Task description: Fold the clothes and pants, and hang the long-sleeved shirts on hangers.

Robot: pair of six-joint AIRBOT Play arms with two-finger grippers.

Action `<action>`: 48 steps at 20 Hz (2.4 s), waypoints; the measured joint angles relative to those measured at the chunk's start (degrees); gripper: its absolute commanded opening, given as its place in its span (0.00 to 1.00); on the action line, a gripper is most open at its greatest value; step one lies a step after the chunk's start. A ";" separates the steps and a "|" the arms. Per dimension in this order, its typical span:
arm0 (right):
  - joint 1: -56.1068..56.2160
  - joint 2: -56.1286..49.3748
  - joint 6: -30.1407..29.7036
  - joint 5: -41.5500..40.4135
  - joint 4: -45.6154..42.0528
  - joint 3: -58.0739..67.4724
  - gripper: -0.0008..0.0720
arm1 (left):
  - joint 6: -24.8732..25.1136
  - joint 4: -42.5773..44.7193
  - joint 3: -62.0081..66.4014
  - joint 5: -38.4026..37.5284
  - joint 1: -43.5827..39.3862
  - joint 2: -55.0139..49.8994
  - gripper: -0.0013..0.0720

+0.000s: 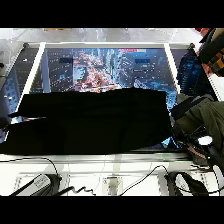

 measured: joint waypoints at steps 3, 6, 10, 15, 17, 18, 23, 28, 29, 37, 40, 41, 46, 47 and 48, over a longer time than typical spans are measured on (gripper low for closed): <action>0.00 -0.37 -0.15 -1.64 -0.59 -0.11 0.04 | 1.62 0.70 -1.46 -2.40 8.07 0.00 0.70; 0.00 -0.50 -0.22 -3.04 -0.90 -0.11 0.04 | 5.01 -2.29 -5.53 -2.47 17.09 0.00 0.70; 0.00 -0.55 -0.22 -4.57 -1.01 -0.11 0.04 | 10.47 -7.58 -13.16 2.36 28.72 -0.22 0.70; 0.00 -0.55 -0.24 -5.25 -1.07 -0.02 0.04 | 16.17 -18.27 -17.90 10.14 34.80 -2.95 0.78; 0.00 -0.55 -0.24 -5.38 -1.05 0.15 0.04 | 19.04 -23.78 -18.47 11.91 34.84 -4.68 0.78; 0.00 -0.55 -0.24 -5.40 -1.05 0.26 0.04 | 20.26 -26.12 -18.62 12.92 34.45 -5.51 0.78; 0.00 -0.55 -0.24 -5.31 -1.05 0.74 0.04 | 22.97 -31.91 -18.99 15.34 30.77 -9.97 0.07; 0.00 2.03 -0.26 -2.14 -4.22 5.11 0.04 | 23.76 -37.62 -16.17 13.97 29.00 -9.75 0.03; 0.00 3.43 -0.26 -0.55 -5.77 6.49 0.04 | 24.15 -39.01 -14.99 13.51 28.87 -8.98 0.03; 0.04 22.47 0.48 15.02 -14.82 15.30 0.04 | 32.94 -53.81 -9.60 12.48 27.19 0.50 0.03; 0.04 24.20 1.97 14.53 -13.73 16.22 0.04 | 33.62 -55.63 -9.25 17.09 21.90 0.94 0.03; 0.04 23.15 2.23 13.22 -12.90 16.41 0.04 | 33.53 -55.98 -9.20 19.63 19.32 0.66 0.03; 1.79 9.66 3.02 -1.81 -5.66 17.51 0.04 | 30.29 -56.72 -8.63 35.80 2.95 -5.03 0.03; 2.93 5.73 3.04 -5.33 -4.42 18.47 0.04 | 29.77 -56.81 -8.00 38.80 -0.28 -6.88 0.03; 4.13 1.92 3.04 -8.07 -3.65 19.65 0.04 | 29.24 -56.87 -7.15 41.11 -2.97 -8.76 0.03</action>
